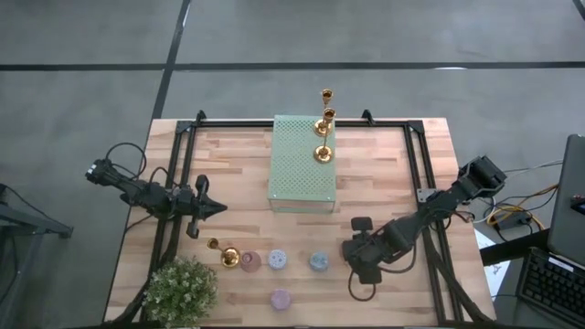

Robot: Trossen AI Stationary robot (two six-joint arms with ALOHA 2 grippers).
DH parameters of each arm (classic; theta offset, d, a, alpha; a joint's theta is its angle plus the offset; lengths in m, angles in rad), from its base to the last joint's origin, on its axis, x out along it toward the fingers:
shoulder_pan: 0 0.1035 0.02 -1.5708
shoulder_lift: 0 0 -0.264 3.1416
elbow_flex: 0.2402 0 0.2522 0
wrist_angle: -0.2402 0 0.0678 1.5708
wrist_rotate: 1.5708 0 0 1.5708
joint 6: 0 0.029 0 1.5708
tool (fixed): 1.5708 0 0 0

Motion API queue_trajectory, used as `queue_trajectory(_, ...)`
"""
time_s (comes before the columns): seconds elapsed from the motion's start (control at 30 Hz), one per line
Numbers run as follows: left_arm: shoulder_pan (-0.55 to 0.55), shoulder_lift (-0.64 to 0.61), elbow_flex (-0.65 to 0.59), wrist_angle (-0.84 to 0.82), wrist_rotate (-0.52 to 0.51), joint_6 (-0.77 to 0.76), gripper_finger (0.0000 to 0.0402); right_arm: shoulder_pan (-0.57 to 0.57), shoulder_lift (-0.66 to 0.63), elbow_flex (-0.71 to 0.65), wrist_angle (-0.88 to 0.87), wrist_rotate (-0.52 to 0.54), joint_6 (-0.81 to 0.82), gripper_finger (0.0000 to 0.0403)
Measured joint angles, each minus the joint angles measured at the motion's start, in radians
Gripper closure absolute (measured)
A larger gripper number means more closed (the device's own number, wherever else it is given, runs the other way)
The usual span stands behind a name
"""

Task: Pick & Place candle stick holders
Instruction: Move the pink candle holders to the center

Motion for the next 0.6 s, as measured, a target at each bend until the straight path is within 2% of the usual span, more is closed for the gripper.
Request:
queue_trajectory(0.13,0.000,0.000,0.000,0.000,0.000,0.000,0.0390,0.000,0.001,0.001,0.002,0.002,-0.011,0.0358)
queue_trajectory(0.23,0.000,0.000,0.000,0.000,0.000,0.000,0.0390,0.000,-0.009,0.001,0.004,0.009,-0.014,0.0376)
queue_trajectory(0.6,0.000,0.000,0.000,0.000,0.000,0.000,0.0390,0.000,-0.016,0.003,0.007,0.020,-0.014,0.0369)
